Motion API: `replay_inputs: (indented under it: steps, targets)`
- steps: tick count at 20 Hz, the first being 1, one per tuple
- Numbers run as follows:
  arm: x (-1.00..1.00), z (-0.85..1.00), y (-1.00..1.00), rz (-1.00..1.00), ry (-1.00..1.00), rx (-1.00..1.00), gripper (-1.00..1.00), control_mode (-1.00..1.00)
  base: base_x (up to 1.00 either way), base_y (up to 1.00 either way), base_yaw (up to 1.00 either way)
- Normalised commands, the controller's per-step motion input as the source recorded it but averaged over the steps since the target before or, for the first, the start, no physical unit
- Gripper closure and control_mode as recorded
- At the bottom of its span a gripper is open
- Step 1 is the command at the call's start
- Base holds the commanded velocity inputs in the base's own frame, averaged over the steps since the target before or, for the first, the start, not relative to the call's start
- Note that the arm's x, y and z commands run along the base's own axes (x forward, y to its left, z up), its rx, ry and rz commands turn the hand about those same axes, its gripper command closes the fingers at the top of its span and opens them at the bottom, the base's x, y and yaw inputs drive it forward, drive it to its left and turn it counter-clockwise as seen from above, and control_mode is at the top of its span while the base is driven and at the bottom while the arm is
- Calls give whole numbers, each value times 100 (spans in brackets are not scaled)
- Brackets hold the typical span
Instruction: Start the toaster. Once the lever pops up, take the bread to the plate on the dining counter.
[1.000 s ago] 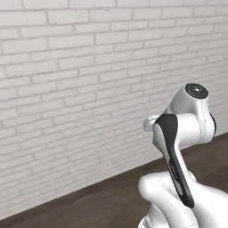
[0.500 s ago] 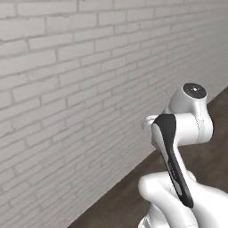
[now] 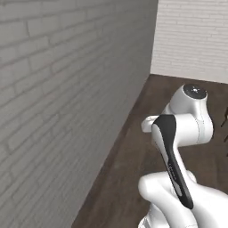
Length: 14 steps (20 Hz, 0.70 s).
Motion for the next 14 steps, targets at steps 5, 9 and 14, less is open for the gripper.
replay_inputs:
  steps: [5,9,14]
  targets:
    - [0,0,0,0,0,0,100,100,80,0,-63]
    - [0,0,0,0,0,0,100,100,84,0,-61]
    - [0,0,0,0,0,0,100,100,86,1,-60]
